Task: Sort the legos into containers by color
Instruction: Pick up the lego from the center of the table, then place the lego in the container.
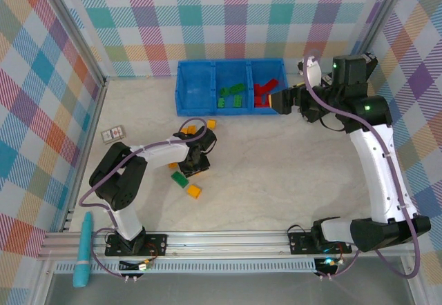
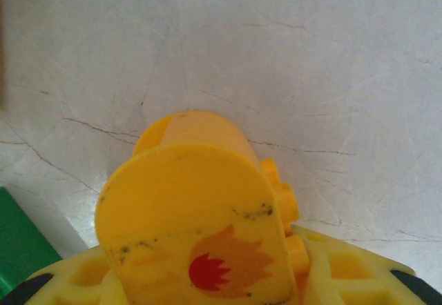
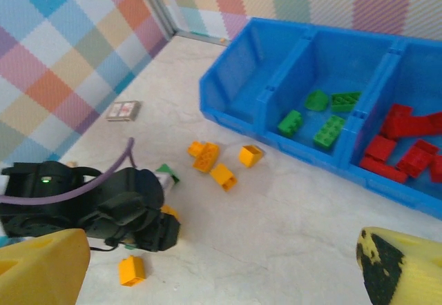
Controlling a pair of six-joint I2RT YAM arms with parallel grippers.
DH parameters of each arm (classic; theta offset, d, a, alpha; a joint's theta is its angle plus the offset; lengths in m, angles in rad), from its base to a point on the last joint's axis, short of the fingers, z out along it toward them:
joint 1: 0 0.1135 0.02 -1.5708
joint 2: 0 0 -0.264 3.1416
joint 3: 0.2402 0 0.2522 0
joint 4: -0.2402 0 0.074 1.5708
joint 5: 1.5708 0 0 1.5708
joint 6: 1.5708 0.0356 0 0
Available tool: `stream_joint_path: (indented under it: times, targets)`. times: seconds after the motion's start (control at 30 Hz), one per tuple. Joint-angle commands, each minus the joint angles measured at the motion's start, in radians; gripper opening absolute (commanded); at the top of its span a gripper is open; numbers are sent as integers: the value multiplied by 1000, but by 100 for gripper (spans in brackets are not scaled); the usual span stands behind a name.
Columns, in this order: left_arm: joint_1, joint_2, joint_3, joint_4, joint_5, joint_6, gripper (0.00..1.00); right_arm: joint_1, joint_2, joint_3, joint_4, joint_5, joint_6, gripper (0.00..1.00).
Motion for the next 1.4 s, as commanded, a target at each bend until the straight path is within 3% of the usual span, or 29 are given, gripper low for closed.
stream_joint_path:
  times: [0.0, 0.3, 0.47, 0.63, 0.9, 1.23, 1.37]
  targets:
    - [-2, 34, 47, 48, -7, 36, 25, -7, 8, 50, -62, 76, -41, 99]
    - [81, -35, 301, -44, -83, 182, 21, -7, 14, 64, -95, 106, -45, 99]
    - [144, -13, 403, 63, -139, 232, 22, -7, 9, 41, -97, 106, -43, 99]
    - [187, 90, 526, 209, -228, 273, 23, -7, 16, 42, -128, 113, -37, 99]
    - [258, 373, 822, 272, -227, 257, 26, -7, 5, 41, -130, 120, -24, 99]
    - [297, 470, 815, 417, -198, 162, 29, -7, -2, 2, -137, 144, -21, 99]
    - [297, 472, 803, 410, -182, 165, 39, -7, 2, -22, -119, 139, -13, 99]
